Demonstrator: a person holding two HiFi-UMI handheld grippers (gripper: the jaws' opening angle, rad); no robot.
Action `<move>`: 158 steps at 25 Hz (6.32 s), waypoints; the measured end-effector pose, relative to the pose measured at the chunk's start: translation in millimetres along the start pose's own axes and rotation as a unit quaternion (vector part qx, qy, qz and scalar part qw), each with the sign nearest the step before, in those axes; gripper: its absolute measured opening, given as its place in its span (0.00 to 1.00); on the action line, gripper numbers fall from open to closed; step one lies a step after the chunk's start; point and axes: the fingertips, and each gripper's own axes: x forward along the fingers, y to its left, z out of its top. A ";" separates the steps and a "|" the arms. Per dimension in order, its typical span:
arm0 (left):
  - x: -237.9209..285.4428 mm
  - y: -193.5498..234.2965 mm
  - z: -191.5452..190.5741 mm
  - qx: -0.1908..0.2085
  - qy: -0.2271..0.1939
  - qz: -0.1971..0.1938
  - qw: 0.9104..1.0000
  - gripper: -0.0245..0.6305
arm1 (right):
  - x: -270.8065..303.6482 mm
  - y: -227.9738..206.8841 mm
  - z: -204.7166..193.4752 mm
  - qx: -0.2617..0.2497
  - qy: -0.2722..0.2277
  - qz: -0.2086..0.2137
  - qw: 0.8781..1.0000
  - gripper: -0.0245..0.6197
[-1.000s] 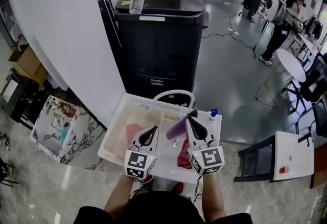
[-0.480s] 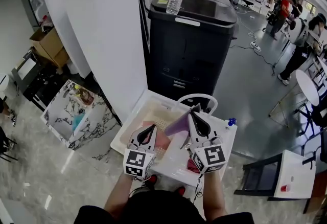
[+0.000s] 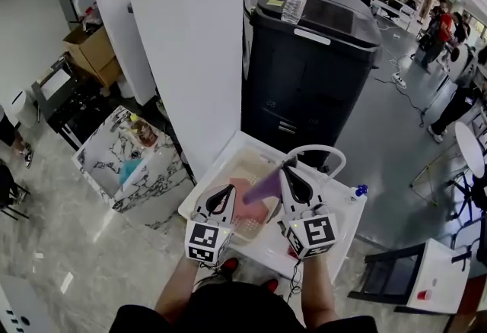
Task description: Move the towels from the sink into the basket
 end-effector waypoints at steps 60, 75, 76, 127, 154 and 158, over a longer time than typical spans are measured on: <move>9.1 30.2 -113.4 -0.068 0.107 -0.001 0.992 0.04 | 30.4 53.9 -223.7 0.080 0.229 0.052 0.969 0.25; 35.0 -14.7 -82.7 -0.044 0.083 -0.061 0.994 0.04 | -7.2 5.3 -195.5 0.072 0.196 -0.023 0.978 0.25; 37.6 -20.3 -80.5 -0.042 0.081 -0.068 0.994 0.04 | -12.5 -0.5 -193.4 0.072 0.194 -0.032 0.978 0.24; 98.1 -241.9 -209.0 -0.004 0.213 -0.272 0.939 0.04 | -233.0 -104.6 -332.3 0.192 0.284 -0.253 0.905 0.09; 118.7 -231.0 -292.0 -0.029 0.274 -0.238 0.932 0.04 | -219.8 -98.7 -424.0 0.250 0.339 -0.218 0.880 0.09; 122.0 -231.5 -293.8 -0.031 0.278 -0.238 0.930 0.04 | -209.6 -109.9 -432.7 0.251 0.344 -0.223 0.877 0.09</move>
